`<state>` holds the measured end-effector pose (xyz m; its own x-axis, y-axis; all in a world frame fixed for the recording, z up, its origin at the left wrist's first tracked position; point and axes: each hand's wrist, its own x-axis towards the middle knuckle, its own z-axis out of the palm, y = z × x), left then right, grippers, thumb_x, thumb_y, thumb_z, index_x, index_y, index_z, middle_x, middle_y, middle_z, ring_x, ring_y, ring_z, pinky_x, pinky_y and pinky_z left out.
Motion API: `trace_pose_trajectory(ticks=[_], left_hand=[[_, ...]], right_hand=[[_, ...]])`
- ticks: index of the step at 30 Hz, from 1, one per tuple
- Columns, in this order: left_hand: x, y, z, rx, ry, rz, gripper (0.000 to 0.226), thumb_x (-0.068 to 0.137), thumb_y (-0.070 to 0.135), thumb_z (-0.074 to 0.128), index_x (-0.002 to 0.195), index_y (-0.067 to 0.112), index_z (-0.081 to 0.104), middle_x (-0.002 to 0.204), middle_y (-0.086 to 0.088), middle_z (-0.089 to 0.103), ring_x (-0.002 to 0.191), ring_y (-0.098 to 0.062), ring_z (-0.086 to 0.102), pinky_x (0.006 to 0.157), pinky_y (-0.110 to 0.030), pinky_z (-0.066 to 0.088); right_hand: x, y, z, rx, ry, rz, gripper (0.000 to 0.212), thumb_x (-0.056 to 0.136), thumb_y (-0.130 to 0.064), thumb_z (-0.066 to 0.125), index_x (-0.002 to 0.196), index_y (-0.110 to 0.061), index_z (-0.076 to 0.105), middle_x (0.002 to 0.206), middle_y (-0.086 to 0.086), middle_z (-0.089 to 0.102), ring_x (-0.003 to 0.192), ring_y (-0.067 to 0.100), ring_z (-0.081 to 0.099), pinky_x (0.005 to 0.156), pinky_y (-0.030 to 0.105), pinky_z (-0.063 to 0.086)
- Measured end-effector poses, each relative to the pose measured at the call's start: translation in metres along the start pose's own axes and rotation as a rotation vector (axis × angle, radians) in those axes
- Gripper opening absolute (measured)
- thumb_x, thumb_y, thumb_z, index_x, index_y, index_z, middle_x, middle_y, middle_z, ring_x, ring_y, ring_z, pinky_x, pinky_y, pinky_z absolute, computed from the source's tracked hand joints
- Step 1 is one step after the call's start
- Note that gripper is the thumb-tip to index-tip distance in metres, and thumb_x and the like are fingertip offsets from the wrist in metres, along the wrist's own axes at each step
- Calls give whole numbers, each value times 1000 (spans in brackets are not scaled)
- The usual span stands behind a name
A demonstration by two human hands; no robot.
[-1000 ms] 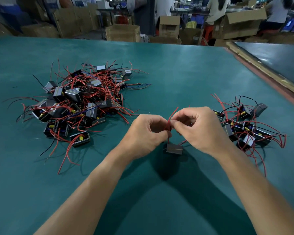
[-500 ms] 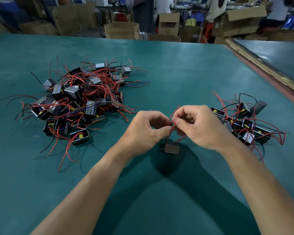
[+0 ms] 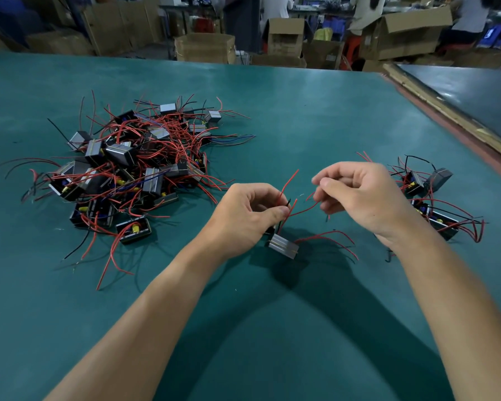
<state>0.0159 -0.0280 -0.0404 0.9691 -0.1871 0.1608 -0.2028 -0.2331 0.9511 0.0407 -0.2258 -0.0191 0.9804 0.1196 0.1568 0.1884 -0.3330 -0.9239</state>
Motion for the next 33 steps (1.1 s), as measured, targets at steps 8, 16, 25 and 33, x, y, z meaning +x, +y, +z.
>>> trace_pose_trajectory(ticks=[8, 16, 25, 33], left_hand=[[1, -2, -1, -46, 19, -8, 14, 84, 4, 73, 76, 15, 72, 70, 1, 69, 64, -11, 54, 66, -26, 47], [0, -2, -1, -34, -5, -5, 5, 82, 6, 76, 78, 9, 75, 69, 4, 72, 62, -6, 59, 67, -24, 51], [-2, 2, -2, 8, -2, 8, 5, 80, 5, 77, 77, 9, 76, 67, 5, 71, 61, -5, 57, 64, -19, 49], [-2, 3, -2, 2, -11, 20, 9, 80, 6, 77, 75, 12, 75, 65, 8, 70, 59, -2, 56, 63, -18, 49]], right_hand=[[-4, 0, 5, -5, -95, -45, 19, 91, -7, 67, 76, -13, 75, 65, 3, 72, 53, 13, 63, 56, 24, 56], [-8, -2, 15, 14, -200, -123, 14, 85, 1, 73, 76, -9, 75, 65, 6, 71, 57, 13, 59, 57, 23, 53], [-9, -3, 14, -81, -154, -190, 15, 86, 0, 69, 73, -7, 73, 64, 9, 69, 58, 12, 57, 59, 36, 51], [-8, -1, 15, -16, -177, -107, 17, 89, 2, 65, 73, -3, 70, 58, 1, 65, 53, 12, 58, 57, 25, 54]])
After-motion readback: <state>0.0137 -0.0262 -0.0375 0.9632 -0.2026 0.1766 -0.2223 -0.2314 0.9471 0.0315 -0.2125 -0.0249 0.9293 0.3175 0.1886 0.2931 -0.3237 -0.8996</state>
